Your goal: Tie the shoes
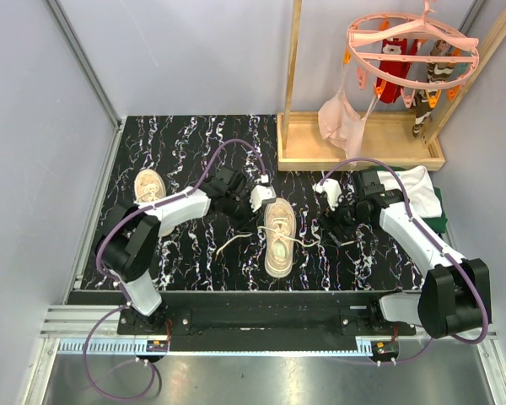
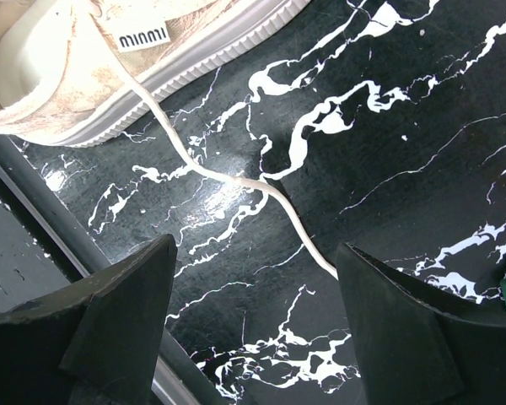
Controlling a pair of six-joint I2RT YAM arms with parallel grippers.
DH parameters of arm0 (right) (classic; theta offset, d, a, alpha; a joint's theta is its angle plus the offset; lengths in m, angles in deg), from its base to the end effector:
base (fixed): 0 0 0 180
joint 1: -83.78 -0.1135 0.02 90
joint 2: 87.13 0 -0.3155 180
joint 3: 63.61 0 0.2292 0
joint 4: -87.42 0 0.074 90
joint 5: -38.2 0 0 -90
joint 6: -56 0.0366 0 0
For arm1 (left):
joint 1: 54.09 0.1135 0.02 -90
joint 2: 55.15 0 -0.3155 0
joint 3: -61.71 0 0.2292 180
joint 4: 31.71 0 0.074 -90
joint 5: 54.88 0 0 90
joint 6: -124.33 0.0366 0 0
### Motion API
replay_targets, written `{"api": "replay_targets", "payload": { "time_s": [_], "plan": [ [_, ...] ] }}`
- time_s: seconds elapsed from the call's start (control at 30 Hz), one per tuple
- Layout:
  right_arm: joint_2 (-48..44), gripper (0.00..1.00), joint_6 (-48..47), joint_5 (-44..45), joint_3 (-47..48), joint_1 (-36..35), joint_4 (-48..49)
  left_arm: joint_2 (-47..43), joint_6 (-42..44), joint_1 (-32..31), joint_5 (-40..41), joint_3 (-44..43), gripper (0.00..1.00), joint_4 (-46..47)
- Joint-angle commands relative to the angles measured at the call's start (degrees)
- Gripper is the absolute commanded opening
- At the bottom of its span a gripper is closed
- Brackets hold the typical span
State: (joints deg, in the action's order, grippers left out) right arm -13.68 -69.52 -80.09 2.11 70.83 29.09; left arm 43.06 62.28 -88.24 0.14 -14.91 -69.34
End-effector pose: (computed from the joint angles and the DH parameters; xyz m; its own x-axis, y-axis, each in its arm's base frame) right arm 0.1914 0.0618 0.2880 -0.5014 -0.6402 -0.5819 -0.8307 0.5444 0.1168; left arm 0.2625 -0.2034 0.2521 -0.2987 0.6667 -0.6829 0.9540 0.2275 -0.1952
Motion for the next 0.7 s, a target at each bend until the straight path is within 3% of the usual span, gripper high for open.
{"api": "replay_targets", "payload": {
  "time_s": [0.0, 0.17, 0.37, 0.67],
  "plan": [
    [0.3, 0.84, 0.0, 0.4, -0.1, 0.1, 0.2, 1.2, -0.6, -0.7, -2.4, -2.6, 0.21, 2.3],
    [0.2, 0.84, 0.2, 0.5, -0.3, 0.1, 0.2, 0.7, -1.3, -0.7, -2.5, -2.5, 0.0, 2.6],
    [0.2, 0.84, 0.5, 0.1, -0.4, 0.2, 0.2, -5.5, -6.1, -0.8, -6.0, -0.2, 0.0, 5.8],
    [0.2, 0.79, 0.4, -2.6, -1.2, 0.0, 1.4, -10.0, -23.3, -0.7, -11.5, 5.5, 0.0, 20.7]
  ]
}}
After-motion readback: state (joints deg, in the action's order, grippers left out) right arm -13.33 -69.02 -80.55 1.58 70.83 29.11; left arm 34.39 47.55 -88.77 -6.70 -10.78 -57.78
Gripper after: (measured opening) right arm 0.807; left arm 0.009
